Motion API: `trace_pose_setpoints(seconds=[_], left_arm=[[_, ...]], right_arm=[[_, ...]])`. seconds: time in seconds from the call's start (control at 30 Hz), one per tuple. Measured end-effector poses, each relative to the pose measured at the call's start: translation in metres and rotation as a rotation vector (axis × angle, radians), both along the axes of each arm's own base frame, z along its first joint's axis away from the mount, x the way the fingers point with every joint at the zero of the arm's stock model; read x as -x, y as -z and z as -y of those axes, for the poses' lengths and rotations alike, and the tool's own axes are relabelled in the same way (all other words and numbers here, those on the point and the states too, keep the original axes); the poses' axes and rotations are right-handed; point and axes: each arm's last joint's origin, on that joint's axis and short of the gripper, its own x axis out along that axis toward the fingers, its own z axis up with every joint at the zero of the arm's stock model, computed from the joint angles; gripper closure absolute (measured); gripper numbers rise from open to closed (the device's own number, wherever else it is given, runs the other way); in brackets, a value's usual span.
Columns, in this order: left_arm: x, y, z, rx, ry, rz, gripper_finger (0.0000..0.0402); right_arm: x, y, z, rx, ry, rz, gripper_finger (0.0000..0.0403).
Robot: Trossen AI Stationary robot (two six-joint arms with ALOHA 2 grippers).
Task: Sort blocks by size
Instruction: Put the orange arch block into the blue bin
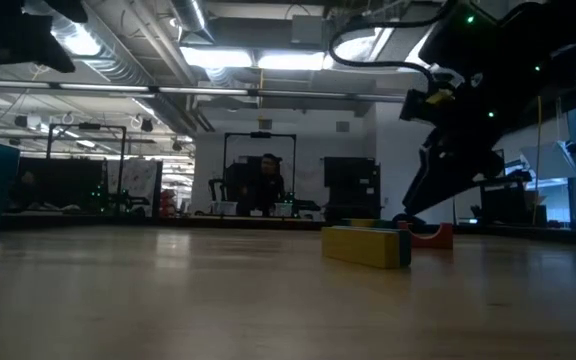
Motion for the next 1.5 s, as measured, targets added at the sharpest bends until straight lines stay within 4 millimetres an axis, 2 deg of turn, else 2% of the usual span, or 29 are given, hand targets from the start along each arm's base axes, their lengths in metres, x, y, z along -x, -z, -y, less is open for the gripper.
trace_pose_setpoints(seconds=[0.3, 0.57, 1.03, 1.17, 1.3, 1.5], left_arm=[[-0.001, 0.0, -0.002, -0.009, -0.001, 0.0, 0.0192], [-0.001, 0.0, -0.002, -0.008, -0.001, -0.001, 0.0192], [-0.001, 0.0, -0.002, -0.009, -0.002, 0.001, 0.0192], [-0.001, 0.0, -0.002, -0.013, -0.006, 0.004, 0.0192], [-0.002, 0.0, -0.002, -0.021, -0.013, 0.01, 0.0192], [-0.002, 0.0, -0.002, -0.024, -0.016, 0.012, 0.0192]], right_arm=[[-0.001, 0.001, 0.022, -0.126, 0.025, -0.003, 0.0157], [-0.003, 0.005, 0.022, -0.142, 0.014, -0.011, 0.0157], [-0.012, 0.029, 0.023, -0.1, 0.034, -0.057, 0.0159], [-0.013, 0.03, 0.023, -0.101, 0.033, -0.062, 0.019], [-0.013, 0.03, 0.022, -0.101, 0.032, -0.065, 0.0262], [-0.013, 0.03, 0.022, -0.119, 0.02, -0.062, 0.0267]])
